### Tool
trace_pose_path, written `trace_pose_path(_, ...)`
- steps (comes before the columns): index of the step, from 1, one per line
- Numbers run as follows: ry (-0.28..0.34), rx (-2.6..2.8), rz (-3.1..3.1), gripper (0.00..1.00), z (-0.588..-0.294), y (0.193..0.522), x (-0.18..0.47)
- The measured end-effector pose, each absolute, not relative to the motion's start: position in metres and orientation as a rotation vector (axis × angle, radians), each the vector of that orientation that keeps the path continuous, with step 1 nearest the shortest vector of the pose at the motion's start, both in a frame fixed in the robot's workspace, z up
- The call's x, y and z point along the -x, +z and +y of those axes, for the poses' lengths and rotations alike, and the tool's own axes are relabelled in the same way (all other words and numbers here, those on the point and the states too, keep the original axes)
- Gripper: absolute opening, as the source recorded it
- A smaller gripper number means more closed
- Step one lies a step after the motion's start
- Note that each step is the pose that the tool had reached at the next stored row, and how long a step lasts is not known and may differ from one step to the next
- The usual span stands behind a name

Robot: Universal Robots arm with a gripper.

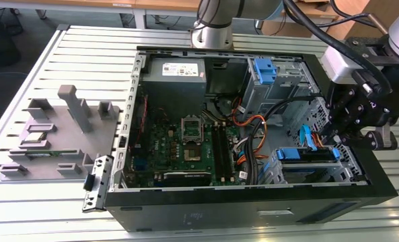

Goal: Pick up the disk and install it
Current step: 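Insert the second disk wire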

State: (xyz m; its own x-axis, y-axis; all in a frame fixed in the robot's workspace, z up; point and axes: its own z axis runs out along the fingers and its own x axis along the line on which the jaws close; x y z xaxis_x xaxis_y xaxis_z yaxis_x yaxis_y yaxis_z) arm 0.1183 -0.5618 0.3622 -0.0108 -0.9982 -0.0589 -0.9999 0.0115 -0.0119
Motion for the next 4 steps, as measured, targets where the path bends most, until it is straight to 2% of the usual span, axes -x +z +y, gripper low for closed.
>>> trace_pose_path(4,0.051,2.159,2.211,0.25,-0.5618,0.3622,-0.1183)
